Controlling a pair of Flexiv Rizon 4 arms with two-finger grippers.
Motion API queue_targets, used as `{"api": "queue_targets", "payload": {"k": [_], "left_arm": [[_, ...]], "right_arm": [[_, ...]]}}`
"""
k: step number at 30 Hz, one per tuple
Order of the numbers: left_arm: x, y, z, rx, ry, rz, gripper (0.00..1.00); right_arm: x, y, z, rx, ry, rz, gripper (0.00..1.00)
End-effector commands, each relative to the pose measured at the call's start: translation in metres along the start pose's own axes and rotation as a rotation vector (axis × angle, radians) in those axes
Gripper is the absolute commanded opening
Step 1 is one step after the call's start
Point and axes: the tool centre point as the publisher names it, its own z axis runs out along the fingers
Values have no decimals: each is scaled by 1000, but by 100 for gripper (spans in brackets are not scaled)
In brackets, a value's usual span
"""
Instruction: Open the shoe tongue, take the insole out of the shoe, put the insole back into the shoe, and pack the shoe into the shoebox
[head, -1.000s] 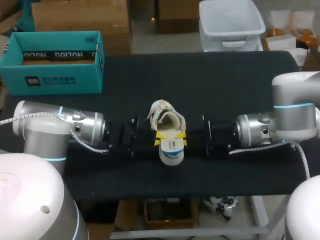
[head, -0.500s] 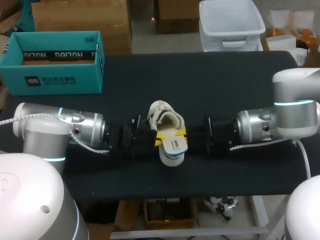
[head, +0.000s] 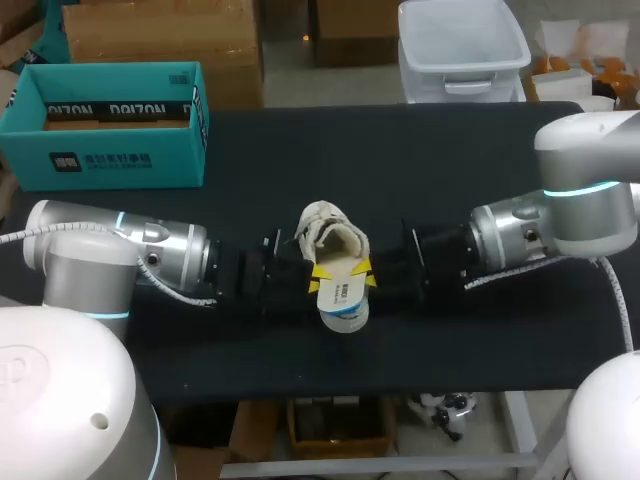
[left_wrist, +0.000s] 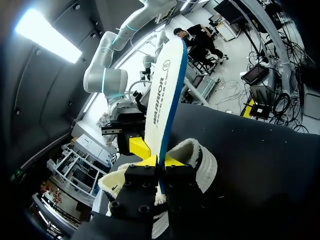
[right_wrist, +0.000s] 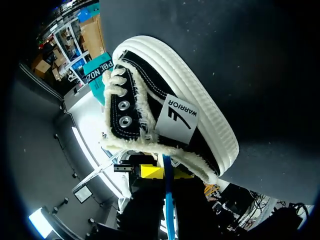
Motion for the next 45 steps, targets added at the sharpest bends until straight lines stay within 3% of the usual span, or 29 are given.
{"api": "queue_targets", "payload": {"k": [1, 12, 17, 19, 20, 21, 22, 25, 28, 31, 32, 40, 41, 42, 43, 45], "left_arm": [[-3, 6, 7, -6, 4, -2, 0], [-9, 20, 9, -38, -3, -15, 0], [-7, 20, 9, -33, 3, -12, 0], [-7, 19, 9, -31, 6, -11, 0], [-6, 18, 9, -28, 7, -9, 0], [-6, 18, 9, -27, 8, -9, 0], [-5, 17, 8, -26, 8, -8, 0], [-5, 16, 7, -24, 9, -5, 0], [-5, 15, 6, -22, 8, -2, 0], [-5, 14, 5, -22, 5, -1, 0], [-5, 14, 5, -21, 4, -1, 0], [-6, 9, 5, -17, -5, 0, 0], [-5, 6, 5, -10, -7, 7, 9], [-5, 3, 5, -4, -5, 13, 27], [-5, -1, 6, -3, -5, 25, 34], [-5, -6, 6, 6, -6, 38, 34]], "right_arm": [[2, 12, 7, 57, -20, 2, 0], [0, 21, 10, 69, -46, 2, 0], [0, 13, 7, 26, -43, -8, 0], [0, 10, 6, 13, -57, -9, 35], [1, 7, 5, 10, -54, -13, 47], [1, 5, 4, 5, -55, -16, 52], [2, 2, 3, -7, -60, -22, 65], [4, -6, -1, -29, -59, -35, 57], [5, -11, -2, -42, -59, -40, 39], [2, -14, -4, -51, -54, -38, 6], [1, -14, -4, -52, -52, -37, 2], [-7, -12, -2, -51, -21, -24, 0], [-8, -12, -1, -52, -15, -27, 0], [-8, -11, 0, -56, -7, -30, 0], [-9, -10, 0, -60, 6, -33, 0], [-10, -9, 1, -74, 30, -33, 0]]}}
